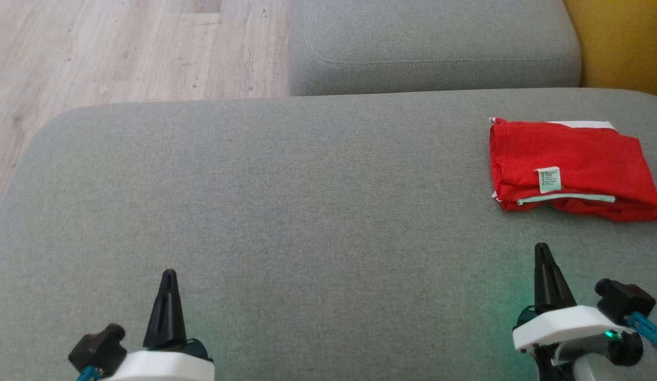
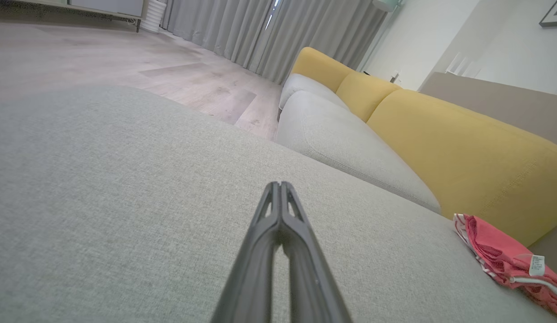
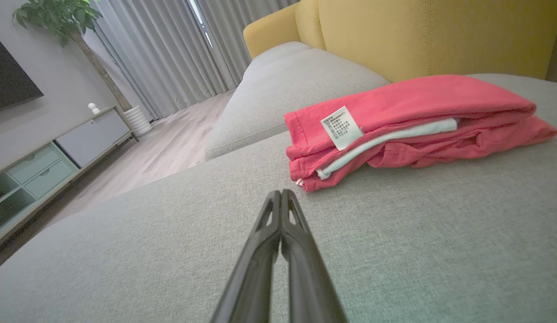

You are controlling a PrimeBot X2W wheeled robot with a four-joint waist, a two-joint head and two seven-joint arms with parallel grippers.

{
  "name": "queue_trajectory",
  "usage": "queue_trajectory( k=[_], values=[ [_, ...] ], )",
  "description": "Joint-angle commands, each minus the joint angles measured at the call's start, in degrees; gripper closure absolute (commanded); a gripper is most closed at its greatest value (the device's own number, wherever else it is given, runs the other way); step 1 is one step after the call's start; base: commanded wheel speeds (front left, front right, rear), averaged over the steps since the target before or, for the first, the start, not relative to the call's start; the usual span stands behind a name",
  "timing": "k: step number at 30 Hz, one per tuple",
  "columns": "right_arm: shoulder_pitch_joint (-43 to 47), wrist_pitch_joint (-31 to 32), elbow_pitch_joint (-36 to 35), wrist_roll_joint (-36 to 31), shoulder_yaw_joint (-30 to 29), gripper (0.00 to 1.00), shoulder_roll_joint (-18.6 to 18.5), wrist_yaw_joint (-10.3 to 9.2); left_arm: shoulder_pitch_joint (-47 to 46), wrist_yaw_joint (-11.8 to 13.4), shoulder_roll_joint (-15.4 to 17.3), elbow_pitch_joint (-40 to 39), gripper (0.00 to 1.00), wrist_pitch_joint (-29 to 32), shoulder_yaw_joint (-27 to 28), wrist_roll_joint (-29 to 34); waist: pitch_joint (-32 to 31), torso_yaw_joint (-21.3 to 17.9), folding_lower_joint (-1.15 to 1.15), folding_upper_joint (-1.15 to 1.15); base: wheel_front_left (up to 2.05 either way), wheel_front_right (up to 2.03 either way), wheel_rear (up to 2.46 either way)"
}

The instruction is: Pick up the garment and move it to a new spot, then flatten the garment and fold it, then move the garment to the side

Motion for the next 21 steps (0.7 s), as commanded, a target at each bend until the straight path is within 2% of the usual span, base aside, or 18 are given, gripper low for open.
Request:
queue_trajectory(
  k=[1,21],
  values=[
    [-2.9,0.4,-2.3,2.0,-0.4,1.00,-0.1,0.05,-2.8,0.0,0.3,-2.0,1.00,0.3,0.9,-1.8,0.0,-0.1,0.00,0.00,0.00,0.00,0.00],
    [-3.1,3.7,-3.9,14.7,-1.4,1.00,-0.1,0.11,-3.7,0.0,0.6,-2.3,1.00,3.3,2.5,-13.5,0.2,-0.7,0.00,0.00,0.00,0.00,0.00]
  ],
)
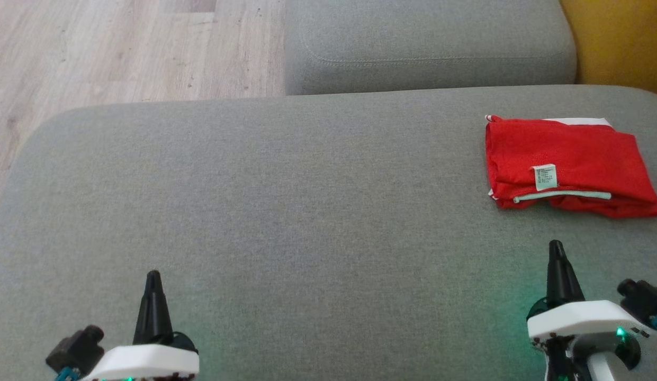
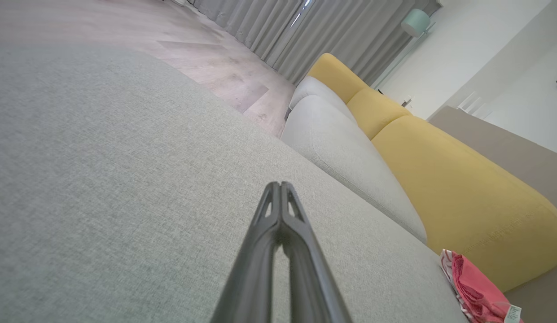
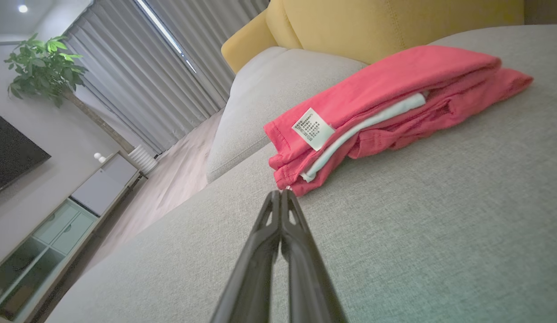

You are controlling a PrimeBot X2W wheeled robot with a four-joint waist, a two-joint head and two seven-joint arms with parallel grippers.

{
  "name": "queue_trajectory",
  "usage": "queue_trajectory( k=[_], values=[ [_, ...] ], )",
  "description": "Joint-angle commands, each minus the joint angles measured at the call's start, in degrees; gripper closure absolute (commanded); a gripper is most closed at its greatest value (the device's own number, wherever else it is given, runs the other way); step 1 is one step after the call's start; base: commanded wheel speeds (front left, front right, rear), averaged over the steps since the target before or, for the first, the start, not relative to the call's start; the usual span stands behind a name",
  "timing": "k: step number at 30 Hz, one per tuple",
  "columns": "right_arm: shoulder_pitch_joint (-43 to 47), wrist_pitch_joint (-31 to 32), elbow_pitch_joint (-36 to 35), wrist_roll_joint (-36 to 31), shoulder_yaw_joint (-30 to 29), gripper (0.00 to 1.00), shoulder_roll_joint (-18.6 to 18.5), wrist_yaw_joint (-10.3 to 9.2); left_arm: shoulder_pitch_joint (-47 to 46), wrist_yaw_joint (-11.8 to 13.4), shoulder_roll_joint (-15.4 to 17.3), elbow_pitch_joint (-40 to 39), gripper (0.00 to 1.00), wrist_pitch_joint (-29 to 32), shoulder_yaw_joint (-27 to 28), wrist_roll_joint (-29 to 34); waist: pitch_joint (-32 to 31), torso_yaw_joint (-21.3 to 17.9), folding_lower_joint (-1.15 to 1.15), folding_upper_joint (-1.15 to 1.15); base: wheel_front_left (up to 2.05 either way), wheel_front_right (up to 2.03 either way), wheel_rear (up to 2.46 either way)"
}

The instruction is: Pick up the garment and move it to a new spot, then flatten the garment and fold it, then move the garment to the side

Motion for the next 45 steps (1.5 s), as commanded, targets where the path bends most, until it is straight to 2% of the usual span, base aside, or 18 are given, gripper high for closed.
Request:
queue_trajectory(
  k=[1,45],
  values=[
    [-3.0,0.3,-2.3,1.4,0.0,1.00,-0.1,0.12,-3.3,0.0,0.5,-2.1,1.00,0.4,1.0,-1.2,0.0,0.0,0.00,0.00,0.00,0.00,0.00],
    [-3.4,7.5,-5.5,28.8,-2.1,1.00,-0.2,0.25,-5.2,0.1,0.8,-2.8,1.00,7.5,4.9,-26.0,0.4,-1.4,0.00,0.00,0.00,0.00,0.00]
  ],
)
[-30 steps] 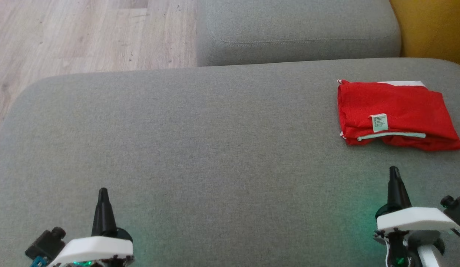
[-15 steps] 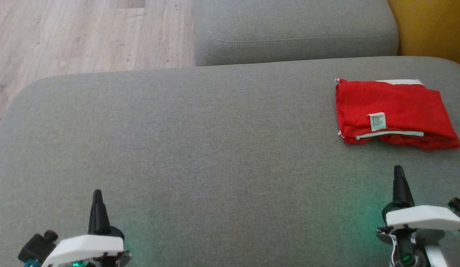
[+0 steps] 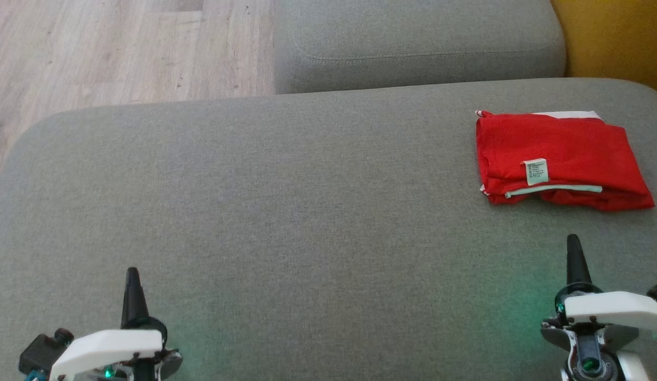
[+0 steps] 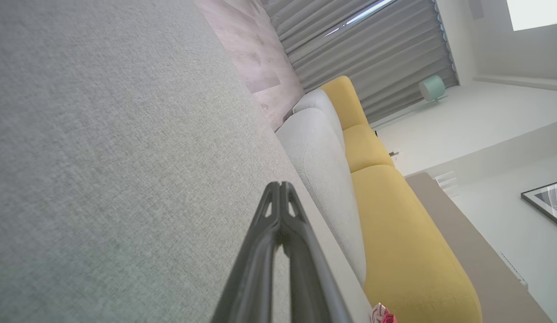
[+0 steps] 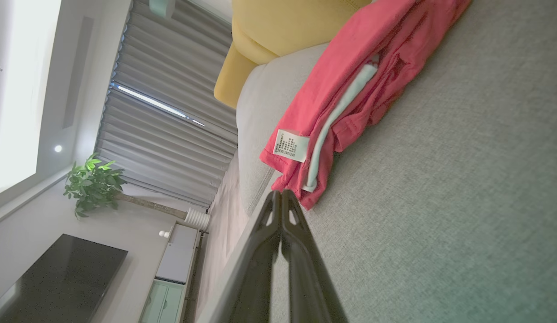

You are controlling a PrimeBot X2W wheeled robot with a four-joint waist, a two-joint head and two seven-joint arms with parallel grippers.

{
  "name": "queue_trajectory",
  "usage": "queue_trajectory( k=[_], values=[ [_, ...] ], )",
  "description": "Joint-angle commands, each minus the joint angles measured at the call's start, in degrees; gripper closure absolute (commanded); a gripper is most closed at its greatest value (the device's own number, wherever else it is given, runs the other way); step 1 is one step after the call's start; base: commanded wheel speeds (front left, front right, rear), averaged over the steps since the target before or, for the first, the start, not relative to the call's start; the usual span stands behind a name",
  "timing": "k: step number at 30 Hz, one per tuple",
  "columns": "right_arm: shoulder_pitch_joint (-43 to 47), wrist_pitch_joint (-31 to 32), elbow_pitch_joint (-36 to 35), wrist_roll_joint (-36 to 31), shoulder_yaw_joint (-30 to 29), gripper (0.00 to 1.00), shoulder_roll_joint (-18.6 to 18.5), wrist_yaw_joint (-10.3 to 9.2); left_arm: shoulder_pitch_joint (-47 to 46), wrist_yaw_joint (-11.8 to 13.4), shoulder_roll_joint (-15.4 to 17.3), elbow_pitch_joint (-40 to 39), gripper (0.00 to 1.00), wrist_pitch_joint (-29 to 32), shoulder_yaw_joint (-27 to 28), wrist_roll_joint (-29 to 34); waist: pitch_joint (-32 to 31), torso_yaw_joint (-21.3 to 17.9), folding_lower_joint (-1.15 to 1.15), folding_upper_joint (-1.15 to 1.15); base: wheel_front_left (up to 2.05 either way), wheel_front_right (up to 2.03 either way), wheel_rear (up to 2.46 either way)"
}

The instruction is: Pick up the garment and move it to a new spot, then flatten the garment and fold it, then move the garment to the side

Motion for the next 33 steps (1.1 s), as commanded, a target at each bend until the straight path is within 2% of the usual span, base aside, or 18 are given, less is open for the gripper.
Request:
queue_trajectory(
  k=[1,33],
  values=[
    [-2.9,0.3,-2.3,1.3,0.4,1.00,-0.2,0.26,-3.1,0.0,0.7,-2.0,1.00,0.4,1.6,-1.1,0.0,0.0,0.00,0.00,0.00,0.00,0.00],
    [-3.2,5.6,-4.7,21.7,-1.2,1.00,-0.3,0.36,-4.6,0.1,0.7,-2.5,1.00,5.9,4.8,-19.3,0.3,-1.1,0.00,0.00,0.00,0.00,0.00]
  ],
)
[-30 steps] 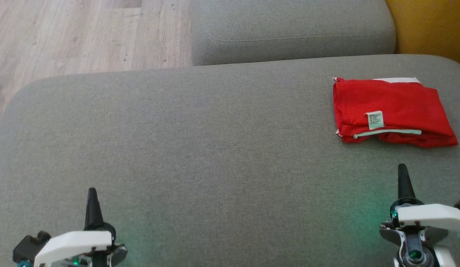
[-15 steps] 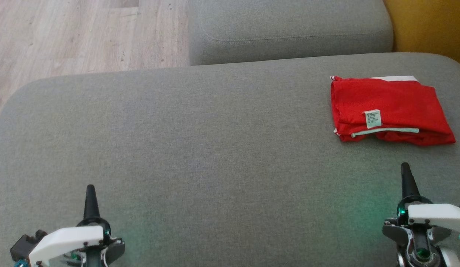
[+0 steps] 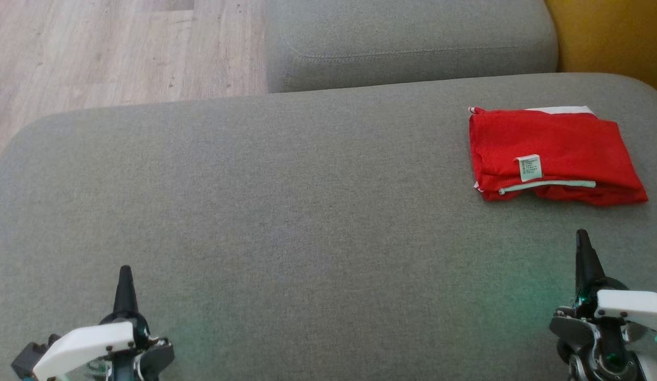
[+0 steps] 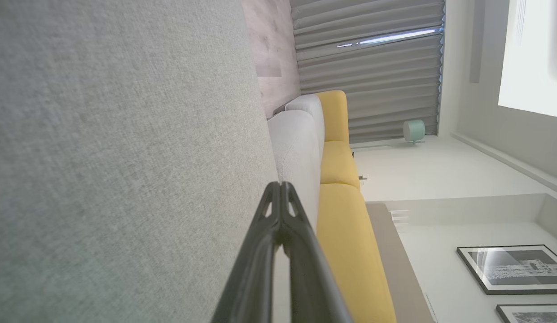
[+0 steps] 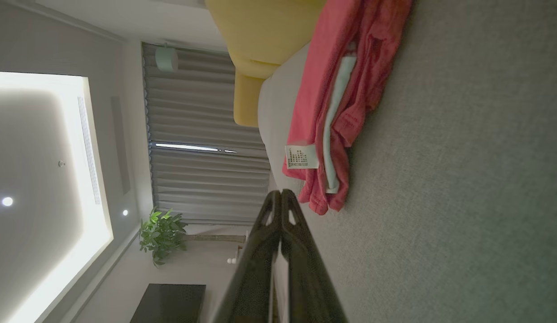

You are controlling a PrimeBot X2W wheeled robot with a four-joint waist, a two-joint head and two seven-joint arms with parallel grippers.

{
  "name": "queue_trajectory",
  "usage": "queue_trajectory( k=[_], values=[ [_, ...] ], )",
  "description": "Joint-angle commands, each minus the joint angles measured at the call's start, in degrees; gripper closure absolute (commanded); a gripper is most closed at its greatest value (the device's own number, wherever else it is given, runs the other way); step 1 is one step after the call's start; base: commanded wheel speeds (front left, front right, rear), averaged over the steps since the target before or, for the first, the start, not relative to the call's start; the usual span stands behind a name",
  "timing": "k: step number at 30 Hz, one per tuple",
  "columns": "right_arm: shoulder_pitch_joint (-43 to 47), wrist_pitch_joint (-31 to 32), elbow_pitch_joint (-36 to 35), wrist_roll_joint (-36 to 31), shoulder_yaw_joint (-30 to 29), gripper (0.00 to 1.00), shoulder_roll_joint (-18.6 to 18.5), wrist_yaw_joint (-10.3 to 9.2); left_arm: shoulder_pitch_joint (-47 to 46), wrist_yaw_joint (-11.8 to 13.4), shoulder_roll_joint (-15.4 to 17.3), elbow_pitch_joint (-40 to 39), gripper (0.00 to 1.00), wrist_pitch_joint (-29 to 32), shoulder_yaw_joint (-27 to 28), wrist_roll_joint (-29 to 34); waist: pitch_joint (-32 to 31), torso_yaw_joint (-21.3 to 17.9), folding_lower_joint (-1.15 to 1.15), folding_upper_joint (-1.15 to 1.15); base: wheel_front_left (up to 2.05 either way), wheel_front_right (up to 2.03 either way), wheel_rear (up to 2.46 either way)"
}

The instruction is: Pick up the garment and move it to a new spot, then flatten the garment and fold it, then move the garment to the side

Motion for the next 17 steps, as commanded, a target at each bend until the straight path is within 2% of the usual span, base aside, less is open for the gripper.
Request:
queue_trajectory(
  k=[1,12,17],
  values=[
    [-3.1,0.6,-2.5,1.5,0.8,1.00,-0.3,0.36,-3.5,0.1,0.7,-2.0,1.00,0.4,2.3,-1.2,0.0,0.0,0.00,0.00,0.00,0.00,0.00],
    [-3.3,2.4,-3.3,8.5,0.2,1.00,-0.3,0.40,-4.0,0.1,0.6,-2.2,1.00,2.3,3.4,-7.5,0.1,-0.4,0.00,0.00,0.00,0.00,0.00],
    [-3.3,2.4,-3.3,8.6,0.2,1.00,-0.3,0.40,-4.0,0.1,0.6,-2.2,1.00,2.4,3.5,-7.6,0.1,-0.4,0.00,0.00,0.00,0.00,0.00]
  ],
)
